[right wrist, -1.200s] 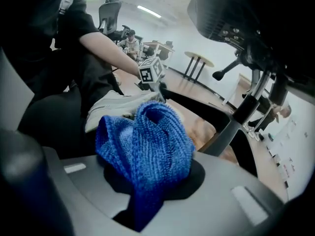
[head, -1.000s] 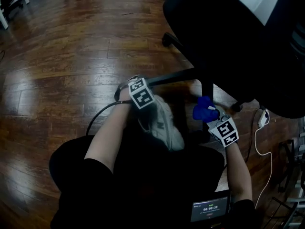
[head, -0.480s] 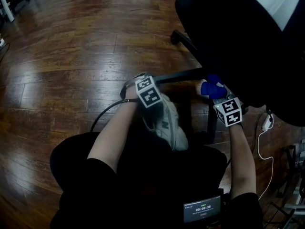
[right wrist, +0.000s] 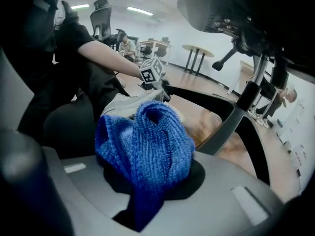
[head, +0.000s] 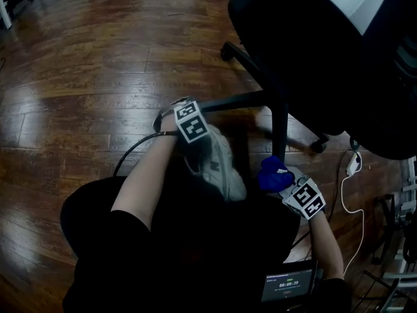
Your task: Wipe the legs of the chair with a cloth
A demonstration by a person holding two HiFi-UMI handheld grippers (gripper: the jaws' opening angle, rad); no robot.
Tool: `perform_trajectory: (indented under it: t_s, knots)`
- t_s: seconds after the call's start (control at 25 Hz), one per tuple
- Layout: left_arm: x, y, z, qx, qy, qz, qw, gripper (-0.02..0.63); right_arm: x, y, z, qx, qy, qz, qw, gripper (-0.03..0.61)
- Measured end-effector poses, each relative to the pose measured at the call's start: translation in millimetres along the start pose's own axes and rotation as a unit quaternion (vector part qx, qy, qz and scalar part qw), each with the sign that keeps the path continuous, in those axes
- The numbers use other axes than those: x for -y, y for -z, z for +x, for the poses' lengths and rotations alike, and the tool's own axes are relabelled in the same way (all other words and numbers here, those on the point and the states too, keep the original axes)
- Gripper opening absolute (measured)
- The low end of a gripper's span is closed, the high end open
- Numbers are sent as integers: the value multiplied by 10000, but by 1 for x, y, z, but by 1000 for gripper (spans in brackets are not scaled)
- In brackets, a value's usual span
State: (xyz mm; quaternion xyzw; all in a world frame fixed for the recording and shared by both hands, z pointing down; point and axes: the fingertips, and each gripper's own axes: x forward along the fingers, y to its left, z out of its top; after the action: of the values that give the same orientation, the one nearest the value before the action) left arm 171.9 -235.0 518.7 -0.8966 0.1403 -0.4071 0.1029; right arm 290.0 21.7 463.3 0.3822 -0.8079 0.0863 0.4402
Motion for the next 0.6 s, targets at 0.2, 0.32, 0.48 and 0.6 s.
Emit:
perform_trajectory:
  t_s: [0.2, 0.32, 0.48, 0.6]
  knots:
    - [0, -2, 2, -17, -15, 1, 10000, 149, 49, -18, 14, 389, 801, -358, 9954, 78]
    - [1, -5, 3, -13, -54, -28, 10000, 149, 103, -39, 21, 474, 1203, -134, 9915, 78]
    - [0, -4, 1, 4, -62, 51, 10000, 149, 174, -74, 32, 788, 1746, 256, 9811, 78]
    - [0, -4, 1, 26, -67, 77, 9999, 149, 195, -86, 35, 829, 1991, 280, 9761, 80]
